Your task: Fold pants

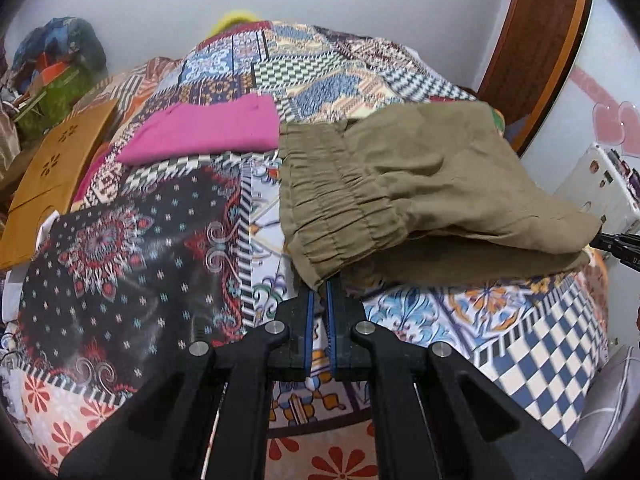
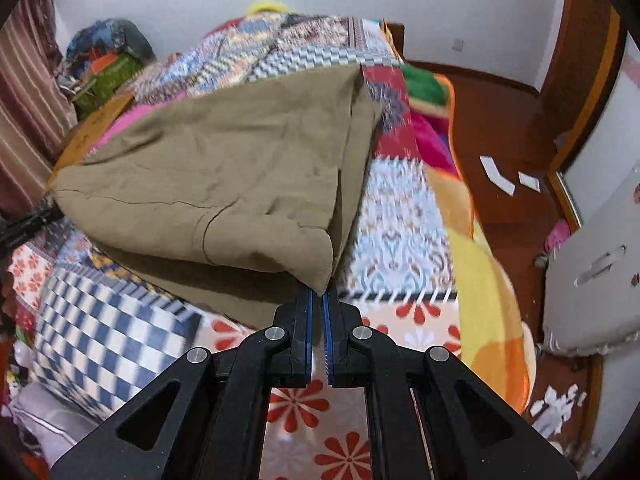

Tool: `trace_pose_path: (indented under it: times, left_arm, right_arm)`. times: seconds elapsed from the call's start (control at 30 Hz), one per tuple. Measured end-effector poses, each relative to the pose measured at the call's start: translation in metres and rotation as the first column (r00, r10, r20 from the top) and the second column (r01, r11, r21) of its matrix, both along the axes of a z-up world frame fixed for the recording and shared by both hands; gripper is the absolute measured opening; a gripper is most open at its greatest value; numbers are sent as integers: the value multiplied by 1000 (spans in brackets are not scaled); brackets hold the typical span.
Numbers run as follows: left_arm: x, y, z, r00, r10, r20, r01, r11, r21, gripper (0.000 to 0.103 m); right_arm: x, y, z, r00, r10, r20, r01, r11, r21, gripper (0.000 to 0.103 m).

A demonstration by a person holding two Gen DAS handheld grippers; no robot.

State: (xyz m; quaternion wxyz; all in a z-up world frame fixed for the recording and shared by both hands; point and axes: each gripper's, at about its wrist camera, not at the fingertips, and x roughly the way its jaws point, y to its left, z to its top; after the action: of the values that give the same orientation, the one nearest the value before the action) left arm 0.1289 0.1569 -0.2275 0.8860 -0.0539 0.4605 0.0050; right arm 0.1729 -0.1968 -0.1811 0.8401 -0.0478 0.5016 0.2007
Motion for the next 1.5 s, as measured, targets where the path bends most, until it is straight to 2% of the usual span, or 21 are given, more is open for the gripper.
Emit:
trace_pose_path:
  times: [0.23,0.37,0.43,0.57,0.73,0.83,0.9,1.03,1.2,1.33,1.5]
  left_arm:
    - [-3,-2,-24,998,16,-56,-15,1000,10,5]
    - [-8,3,-23,998,28,-58,-27,1000,13,5]
    - [-11,8,-15,998,42,-45,-41,999,23,5]
    - [-16,20,15,997,80,14,-80,997,9,5]
    - [-12,17,56,992,75,99,-75,997,-6,6]
    - [-4,1,67,992,33,125,-32,999,-7,11]
    - [2,-12,64,993,0,119,2,1000,-12,13]
    - [17,-32,38,998,-22,53,22,1000,-11,14]
    - [28,-39,4,1000,-20,-22,20,1000,-3,14]
    - [30,-43,-4,999,-28,-22,29,999,40,17]
    - [30,-28,13,1000,-18,-15,18,1000,-18,19]
  right_arm:
    - [1,-2,-25,999,-27,-26,25,997,-78,4]
    - [2,-8,-25,998,-55,-29,51,991,-122,4]
    - [1,-11,-20,998,-52,-18,49,986,-160,4]
    - [-6,-17,4,998,-51,31,56,983,-177,4]
    - [-9,-15,45,995,-51,87,58,995,-82,5]
    - [-6,0,52,995,-18,93,21,999,-28,11]
    - [-4,15,46,997,9,75,-9,1000,-2,15]
    - [1,38,16,999,48,5,-48,999,-23,15]
    - [3,36,-21,996,44,-80,-48,997,-52,15]
    - [3,32,-20,995,45,-88,-49,998,-42,15]
    - [8,27,-9,995,49,-89,-55,996,-73,17]
